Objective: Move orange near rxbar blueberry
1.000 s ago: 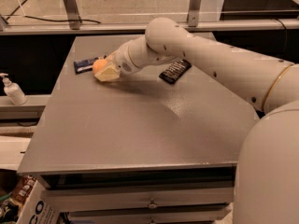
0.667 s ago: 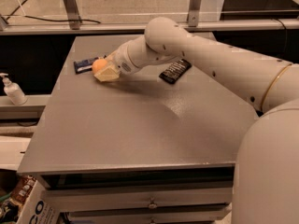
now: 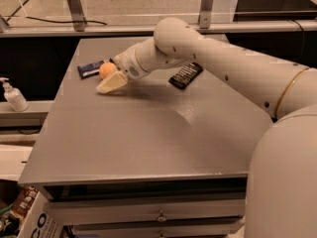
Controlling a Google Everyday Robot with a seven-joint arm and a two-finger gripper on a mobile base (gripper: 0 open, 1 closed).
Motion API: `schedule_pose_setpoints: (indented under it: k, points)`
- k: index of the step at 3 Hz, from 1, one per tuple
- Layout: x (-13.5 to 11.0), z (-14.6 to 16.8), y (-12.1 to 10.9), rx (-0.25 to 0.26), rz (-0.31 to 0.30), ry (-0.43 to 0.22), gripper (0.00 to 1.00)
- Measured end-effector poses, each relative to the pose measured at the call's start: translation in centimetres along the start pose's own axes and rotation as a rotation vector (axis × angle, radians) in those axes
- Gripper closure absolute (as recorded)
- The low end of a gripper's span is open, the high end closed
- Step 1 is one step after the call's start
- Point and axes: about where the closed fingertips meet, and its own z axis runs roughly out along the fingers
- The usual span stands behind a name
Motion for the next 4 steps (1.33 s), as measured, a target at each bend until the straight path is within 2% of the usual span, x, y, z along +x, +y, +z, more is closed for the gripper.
schedule_pose_setpoints:
  k: [1, 2, 3, 4]
  points:
    - [-1.1, -0.7, 0.3, -0.016, -0.003, -0.039, 0.00]
    - [-2.5, -2.7, 0.7, -0.035, -0.010, -0.105, 0.00]
    - [-2.6, -6.6, 0.7, -0.054, -0.012, -0.181, 0.00]
    - [-2.8, -12.2, 0.0, -0.037, -0.029, -0.247, 0.00]
